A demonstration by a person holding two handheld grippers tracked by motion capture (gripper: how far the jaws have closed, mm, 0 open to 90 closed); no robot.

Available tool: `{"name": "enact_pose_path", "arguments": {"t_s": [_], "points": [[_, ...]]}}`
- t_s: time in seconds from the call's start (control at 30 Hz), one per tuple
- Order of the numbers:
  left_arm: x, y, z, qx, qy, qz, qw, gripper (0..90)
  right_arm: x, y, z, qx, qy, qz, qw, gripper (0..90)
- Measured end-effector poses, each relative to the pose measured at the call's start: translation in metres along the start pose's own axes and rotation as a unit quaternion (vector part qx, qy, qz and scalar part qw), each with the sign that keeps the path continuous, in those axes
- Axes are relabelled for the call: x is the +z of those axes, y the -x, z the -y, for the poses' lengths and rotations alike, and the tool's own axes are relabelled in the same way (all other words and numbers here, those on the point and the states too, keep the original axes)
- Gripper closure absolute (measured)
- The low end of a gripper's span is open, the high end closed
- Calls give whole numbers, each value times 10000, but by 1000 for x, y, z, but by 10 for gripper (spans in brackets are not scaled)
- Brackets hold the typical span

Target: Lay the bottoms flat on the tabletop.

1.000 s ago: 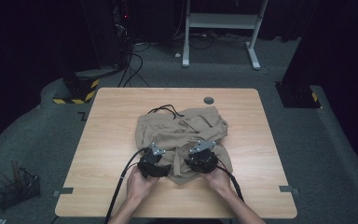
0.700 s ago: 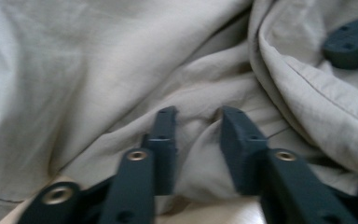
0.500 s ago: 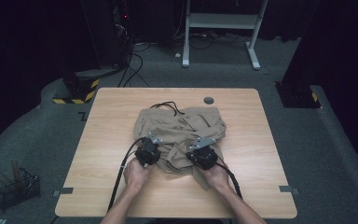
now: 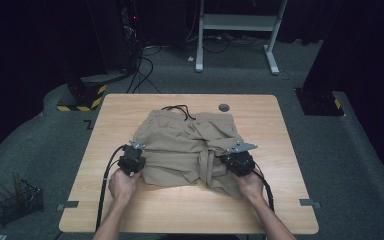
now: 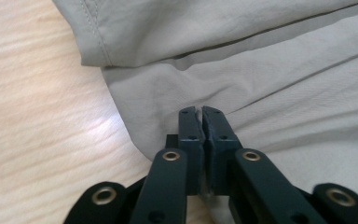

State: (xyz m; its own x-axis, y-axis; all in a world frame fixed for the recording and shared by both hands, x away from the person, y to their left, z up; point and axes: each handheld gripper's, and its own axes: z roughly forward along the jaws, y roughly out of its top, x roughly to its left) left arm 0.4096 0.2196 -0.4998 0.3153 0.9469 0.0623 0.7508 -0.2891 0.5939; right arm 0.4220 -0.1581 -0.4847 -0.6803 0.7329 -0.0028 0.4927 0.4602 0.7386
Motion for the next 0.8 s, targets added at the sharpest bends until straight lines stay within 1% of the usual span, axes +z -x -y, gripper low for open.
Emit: {"name": "enact_pose_path", "arguments": {"t_s": [0.03,0.07,0.1,0.13,0.17,0.2,0.23,0.3,0.37,0.43,0.5,0.57,0.6,0.63,0.67,0.7,0.73,0.77,0.8], "points": [[-3,1,1,-35,39,7,10000,786,0,1,3,28,-22,14,10000,900],[-7,2,2,-55,109,59,9999,705,0,1,5,58,-51,-3,10000,899],[-11,5,3,-56,198,124,9997,635,0,1,6,44,-32,-50,10000,868],[-16,9,3,-65,323,242,9992,579,-1,-1,6,45,4,-110,9999,813],[-21,14,2,-66,491,417,9979,530,-2,-4,6,29,65,-151,9999,757],[-25,19,1,-9,573,561,9968,493,-2,-7,5,2,115,-196,9997,716],[-27,27,0,82,596,694,9958,460,-1,-10,3,-49,133,-219,9997,688],[-28,46,-2,390,559,883,9938,429,4,-17,1,-144,81,-232,9996,663],[-24,64,-2,677,406,972,9921,409,11,-21,1,-200,-13,-267,9994,660],[-17,78,1,820,316,1010,9910,394,18,-23,3,-172,-92,-307,9993,659],[-11,86,4,835,204,876,9924,388,23,-22,6,-87,-130,-325,9993,649],[-4,86,7,797,99,739,9940,386,26,-21,9,-69,-168,-302,9994,628],[-3,83,8,747,128,779,9941,380,27,-21,11,-48,-184,-290,9994,623],[-2,80,7,722,155,754,9944,379,28,-21,12,-66,-193,-283,9994,618],[0,77,6,724,161,687,9949,373,30,-21,13,-92,-212,-271,9994,616],[2,73,4,739,168,619,9952,352,32,-22,14,-108,-248,-254,9993,614],[6,68,0,667,156,633,9956,324,34,-23,14,-181,-225,-219,9993,611],[10,62,-4,538,116,659,9963,317,36,-24,14,-230,-181,-147,9995,607],[14,58,-9,512,119,600,9968,313,38,-25,13,-244,-150,-113,9995,603]]}}
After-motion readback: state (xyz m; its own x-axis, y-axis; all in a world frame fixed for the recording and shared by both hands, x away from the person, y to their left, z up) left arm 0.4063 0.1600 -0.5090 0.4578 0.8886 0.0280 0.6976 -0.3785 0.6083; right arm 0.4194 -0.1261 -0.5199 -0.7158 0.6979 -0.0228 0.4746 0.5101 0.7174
